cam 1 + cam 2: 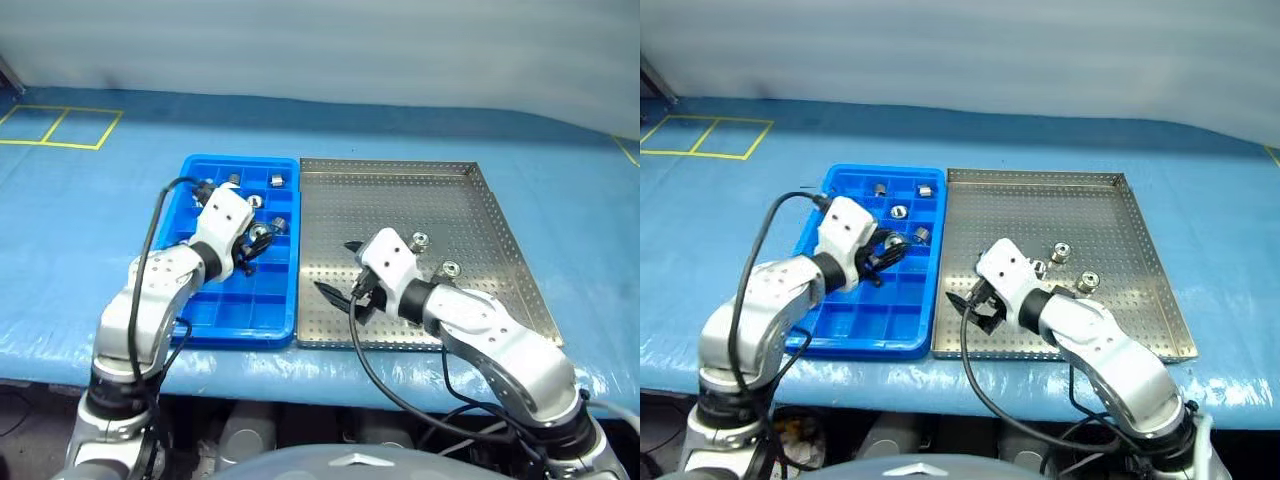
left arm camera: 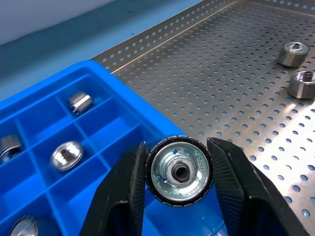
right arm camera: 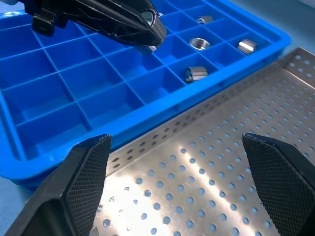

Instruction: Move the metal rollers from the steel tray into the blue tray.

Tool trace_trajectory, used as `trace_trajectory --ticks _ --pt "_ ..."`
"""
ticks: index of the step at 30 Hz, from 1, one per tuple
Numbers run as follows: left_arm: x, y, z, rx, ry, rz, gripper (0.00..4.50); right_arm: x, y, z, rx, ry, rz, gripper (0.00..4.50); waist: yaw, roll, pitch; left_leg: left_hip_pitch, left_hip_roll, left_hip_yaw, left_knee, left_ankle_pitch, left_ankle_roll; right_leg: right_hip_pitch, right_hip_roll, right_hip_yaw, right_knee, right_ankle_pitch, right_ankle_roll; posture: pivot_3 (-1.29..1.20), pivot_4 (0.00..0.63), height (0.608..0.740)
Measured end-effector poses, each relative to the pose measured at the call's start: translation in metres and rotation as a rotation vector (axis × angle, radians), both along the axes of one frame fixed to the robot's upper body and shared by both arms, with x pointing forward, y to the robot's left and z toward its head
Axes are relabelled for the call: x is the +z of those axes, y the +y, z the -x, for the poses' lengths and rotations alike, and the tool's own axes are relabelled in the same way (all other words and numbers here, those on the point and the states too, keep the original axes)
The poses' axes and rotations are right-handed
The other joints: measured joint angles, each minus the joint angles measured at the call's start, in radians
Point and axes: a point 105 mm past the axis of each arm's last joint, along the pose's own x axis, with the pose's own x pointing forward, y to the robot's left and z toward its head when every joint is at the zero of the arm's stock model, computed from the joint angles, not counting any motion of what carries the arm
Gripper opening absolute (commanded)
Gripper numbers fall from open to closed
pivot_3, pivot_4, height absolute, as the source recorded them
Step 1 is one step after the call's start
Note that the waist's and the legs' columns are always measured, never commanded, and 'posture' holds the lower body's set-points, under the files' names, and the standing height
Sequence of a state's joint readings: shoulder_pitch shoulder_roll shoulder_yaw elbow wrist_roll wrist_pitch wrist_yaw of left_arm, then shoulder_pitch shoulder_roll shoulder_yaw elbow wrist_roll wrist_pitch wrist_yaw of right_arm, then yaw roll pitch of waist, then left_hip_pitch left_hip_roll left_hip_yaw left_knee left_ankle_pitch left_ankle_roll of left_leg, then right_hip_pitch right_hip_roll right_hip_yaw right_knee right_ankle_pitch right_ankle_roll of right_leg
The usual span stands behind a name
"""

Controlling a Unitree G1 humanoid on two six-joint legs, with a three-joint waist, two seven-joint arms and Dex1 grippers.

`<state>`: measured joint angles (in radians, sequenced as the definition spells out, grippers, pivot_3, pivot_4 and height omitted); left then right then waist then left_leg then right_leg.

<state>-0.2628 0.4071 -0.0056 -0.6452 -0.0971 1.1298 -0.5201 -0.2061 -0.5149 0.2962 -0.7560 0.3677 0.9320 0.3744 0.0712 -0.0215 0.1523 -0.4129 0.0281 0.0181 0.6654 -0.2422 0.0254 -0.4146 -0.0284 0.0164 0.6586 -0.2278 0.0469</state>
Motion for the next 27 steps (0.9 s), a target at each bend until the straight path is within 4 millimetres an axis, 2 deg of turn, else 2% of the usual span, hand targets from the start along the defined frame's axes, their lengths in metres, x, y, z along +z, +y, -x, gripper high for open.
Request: trace_trajectory --ticks 7,12,20,27 --pt "-0.017 0.031 0.019 0.193 0.087 -0.033 1.67 -0.007 0.015 0.001 0.114 0.034 0.009 4.50 0.058 0.000 0.000 0.000 0.000 -0.002 0.001 0.000 0.000 0.001 0.000 -0.002 0.000 -0.003 -0.004 0.43 0.150 0.740" --pt "-0.028 0.041 0.025 0.259 0.134 -0.051 1.67 -0.008 0.019 0.001 0.146 0.040 0.005 4.50 0.091 0.000 0.000 0.000 0.001 -0.004 0.001 0.000 -0.001 0.001 0.000 -0.004 0.000 -0.003 -0.006 0.43 0.150 0.740" --pt "-0.030 0.035 0.024 0.245 0.142 -0.019 1.67 -0.010 0.019 0.003 0.142 0.039 0.010 4.50 0.134 0.000 0.000 -0.001 0.000 -0.004 0.000 0.000 -0.001 0.000 -0.001 -0.004 0.000 -0.004 -0.008 0.37 0.150 0.740" --pt "-0.030 0.032 0.014 0.229 0.140 0.000 1.67 -0.013 0.010 0.004 0.082 0.050 -0.002 4.50 0.134 0.000 0.000 -0.001 0.000 -0.004 0.000 0.000 -0.001 0.000 0.000 -0.005 0.000 -0.005 -0.009 0.31 0.150 0.740"
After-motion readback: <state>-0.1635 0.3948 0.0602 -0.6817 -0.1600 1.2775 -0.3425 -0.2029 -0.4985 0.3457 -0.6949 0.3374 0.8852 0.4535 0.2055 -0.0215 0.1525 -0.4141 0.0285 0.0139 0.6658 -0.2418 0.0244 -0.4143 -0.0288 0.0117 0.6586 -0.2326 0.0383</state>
